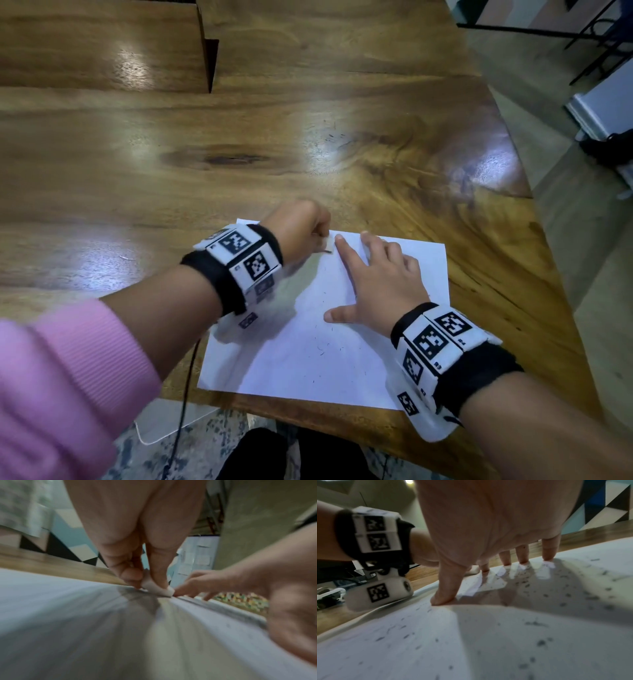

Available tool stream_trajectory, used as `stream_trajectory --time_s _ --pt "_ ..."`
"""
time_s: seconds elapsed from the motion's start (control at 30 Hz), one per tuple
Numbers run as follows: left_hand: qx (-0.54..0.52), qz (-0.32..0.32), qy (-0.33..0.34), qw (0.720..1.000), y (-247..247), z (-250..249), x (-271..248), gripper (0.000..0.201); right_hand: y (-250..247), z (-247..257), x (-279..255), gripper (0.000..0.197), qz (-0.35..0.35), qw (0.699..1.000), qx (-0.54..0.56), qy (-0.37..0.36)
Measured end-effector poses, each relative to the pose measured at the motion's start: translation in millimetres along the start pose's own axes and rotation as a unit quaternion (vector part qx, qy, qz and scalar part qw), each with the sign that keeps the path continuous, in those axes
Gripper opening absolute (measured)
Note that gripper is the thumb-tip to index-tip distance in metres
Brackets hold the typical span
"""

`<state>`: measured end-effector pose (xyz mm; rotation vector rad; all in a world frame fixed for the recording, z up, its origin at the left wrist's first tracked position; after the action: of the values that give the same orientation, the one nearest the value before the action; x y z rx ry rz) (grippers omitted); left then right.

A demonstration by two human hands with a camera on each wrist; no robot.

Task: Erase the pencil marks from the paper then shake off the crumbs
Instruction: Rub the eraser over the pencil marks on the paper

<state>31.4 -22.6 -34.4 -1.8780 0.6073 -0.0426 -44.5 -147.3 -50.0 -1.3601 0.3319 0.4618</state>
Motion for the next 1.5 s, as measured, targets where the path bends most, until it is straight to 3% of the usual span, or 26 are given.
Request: stream_trajectory --time_s 0.07,0.2,0.37,0.4,0.47,0.57,0.6,0.67,0.73,0.83,0.93,1.0,1.03,1.13,1.27,1.3,1.33,1.4,1.47,1.5 --pt "0.005 0.010 -0.003 1.000 1 -1 -2 0.006 -1 0 0 0.111 0.002 1.000 0.001 -0.001" --pt "0.010 0.124 0.032 0.992 10 7 -21 0.010 -1 0 0 0.112 0.001 1.000 0.009 0.002" --pt "0.032 -0.009 0.017 0.999 -5 1 0 0.005 -1 1 0 0.111 0.003 1.000 0.007 0.004" --pt "0.031 -0.012 0.019 0.999 -3 3 -2 0.014 -1 1 0 0.111 0.006 1.000 0.008 0.005" --pt "0.031 0.036 0.030 0.998 6 12 -14 0.038 -2 1 0 0.111 0.007 1.000 0.012 0.007" --pt "0.061 0.137 0.048 0.987 17 19 -34 0.035 -2 1 0 0.112 0.010 1.000 0.015 0.012" --pt "0.057 0.137 0.048 0.988 16 19 -34 0.026 -2 1 0 0.112 0.010 1.000 0.014 0.013" --pt "0.034 0.077 0.035 0.996 7 13 -22 0.005 -2 2 0 0.112 0.011 1.000 0.012 0.014" --pt "0.030 0.014 0.011 0.999 1 8 -7 0.007 -2 2 0 0.111 0.012 1.000 0.010 0.015" --pt "0.015 -0.016 -0.017 1.000 2 7 -12 0.004 -2 2 0 0.112 0.011 1.000 0.012 0.015" --pt "0.033 0.062 0.024 0.997 12 14 -41 0.017 -2 2 0 0.112 0.009 1.000 0.017 0.015" --pt "0.042 0.110 0.044 0.992 15 16 -49 0.011 -2 1 1 0.112 0.009 1.000 0.014 0.014" --pt "0.036 0.097 0.044 0.994 11 16 -45 0.004 -1 1 1 0.112 0.008 1.000 0.012 0.014" --pt "0.022 0.015 0.005 1.000 1 14 -15 0.009 -1 1 1 0.111 0.008 1.000 0.008 0.014" --pt "0.011 -0.019 -0.027 0.999 1 11 -7 0.007 -2 2 0 0.111 0.007 1.000 0.011 0.014" --pt "0.010 -0.017 -0.026 0.999 2 13 -16 0.001 -2 2 0 0.111 0.005 1.000 0.016 0.014" --pt "0.013 -0.014 -0.016 1.000 6 17 -26 0.015 -2 1 0 0.110 0.004 1.000 0.021 0.015" --pt "0.029 0.054 0.010 0.998 16 21 -47 0.037 -2 1 -1 0.110 0.004 1.000 0.024 0.013" --pt "0.025 0.089 0.010 0.996 19 24 -54 0.032 -2 1 0 0.110 0.002 1.000 0.022 0.011" --pt "0.015 0.075 0.010 0.997 16 23 -50 0.022 -2 1 0 0.110 0.002 1.000 0.021 0.011"
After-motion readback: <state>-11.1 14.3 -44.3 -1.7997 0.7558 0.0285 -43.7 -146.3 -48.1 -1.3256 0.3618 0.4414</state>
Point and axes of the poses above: each hand's wrist, its own x-axis towards the middle knuckle, its own y-axis out of the palm, z = x × y, the point moved 3 cm from there along x, towards the middle knuckle, and after that the axes turned 7 degrees about x, right-handed, at the moved point
